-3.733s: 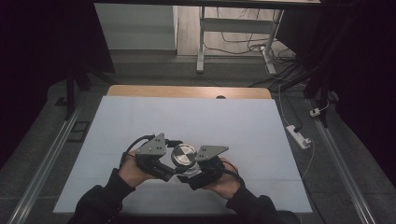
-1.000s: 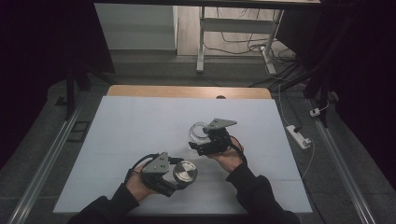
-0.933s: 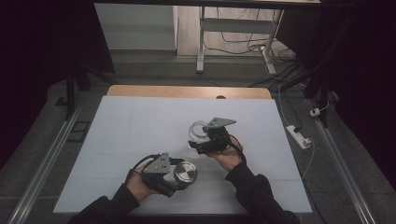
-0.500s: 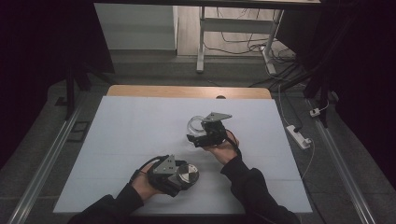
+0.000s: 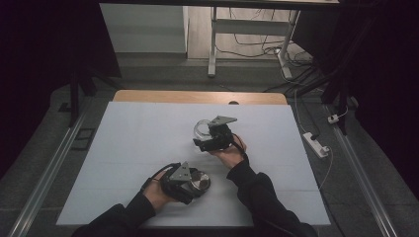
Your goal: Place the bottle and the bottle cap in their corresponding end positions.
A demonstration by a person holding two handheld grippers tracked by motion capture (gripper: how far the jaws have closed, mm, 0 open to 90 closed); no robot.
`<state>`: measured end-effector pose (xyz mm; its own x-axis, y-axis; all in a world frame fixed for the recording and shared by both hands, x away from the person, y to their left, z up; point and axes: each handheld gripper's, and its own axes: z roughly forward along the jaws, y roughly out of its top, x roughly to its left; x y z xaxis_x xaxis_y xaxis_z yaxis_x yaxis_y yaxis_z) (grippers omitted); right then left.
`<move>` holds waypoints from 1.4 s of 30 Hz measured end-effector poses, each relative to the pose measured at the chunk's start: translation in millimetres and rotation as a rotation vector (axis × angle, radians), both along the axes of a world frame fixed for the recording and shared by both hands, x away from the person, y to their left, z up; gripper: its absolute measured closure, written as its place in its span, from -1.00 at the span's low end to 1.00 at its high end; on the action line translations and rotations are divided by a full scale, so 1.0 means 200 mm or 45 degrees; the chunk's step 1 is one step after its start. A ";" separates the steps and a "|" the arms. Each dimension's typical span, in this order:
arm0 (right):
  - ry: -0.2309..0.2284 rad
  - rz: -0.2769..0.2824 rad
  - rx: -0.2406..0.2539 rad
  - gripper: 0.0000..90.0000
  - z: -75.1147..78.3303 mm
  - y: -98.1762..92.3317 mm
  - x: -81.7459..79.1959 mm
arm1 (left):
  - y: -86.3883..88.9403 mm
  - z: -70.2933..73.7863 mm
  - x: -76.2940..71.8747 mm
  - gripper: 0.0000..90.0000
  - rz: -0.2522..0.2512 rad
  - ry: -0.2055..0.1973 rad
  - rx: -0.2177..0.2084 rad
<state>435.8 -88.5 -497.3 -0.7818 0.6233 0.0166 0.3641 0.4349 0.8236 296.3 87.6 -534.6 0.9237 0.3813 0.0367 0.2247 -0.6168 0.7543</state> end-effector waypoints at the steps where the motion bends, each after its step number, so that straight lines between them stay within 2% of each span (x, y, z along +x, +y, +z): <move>1: 0.003 -0.003 -0.005 -0.67 -0.01 0.00 0.00 | 0.00 0.00 0.00 -0.57 0.002 0.006 0.012; 7: 0.002 -0.005 -0.028 -0.67 -0.04 0.02 0.02 | -0.01 -0.01 0.02 -0.57 0.006 0.030 0.025; 12: -0.001 -0.008 -0.043 -0.67 -0.05 0.03 0.03 | -0.02 -0.04 0.03 -0.56 0.013 0.040 0.097; 16: 0.005 -0.007 -0.058 -0.67 -0.07 0.04 0.03 | -0.03 -0.04 0.03 -0.53 0.012 0.046 0.094; 25: -0.026 -0.009 -0.089 -0.68 -0.08 0.07 0.02 | -0.02 -0.04 0.05 -0.54 0.019 0.090 0.087; 28: -0.015 -0.010 -0.085 -0.68 -0.09 0.06 0.03 | -0.02 -0.04 0.05 -0.54 0.020 0.097 0.089; 30: -0.017 -0.010 -0.088 -0.69 -0.08 0.06 0.02 | -0.01 -0.04 0.05 -0.56 0.020 0.100 0.084; 34: 0.012 0.017 -0.050 -0.80 -0.07 0.05 0.03 | 0.00 -0.02 0.05 -0.68 0.037 0.116 0.063; 39: -0.008 0.034 -0.017 -0.89 -0.03 0.03 0.01 | 0.04 0.01 0.04 -0.75 0.049 0.140 -0.016; 42: -0.008 0.040 -0.031 -0.94 -0.01 0.02 0.00 | 0.06 0.03 0.04 -0.79 0.059 0.146 -0.036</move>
<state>436.4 -83.9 -500.1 -0.8010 0.5986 -0.0029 0.3450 0.4656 0.8150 303.6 100.1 -529.1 0.9027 0.4228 -0.0793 0.3379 -0.5828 0.7390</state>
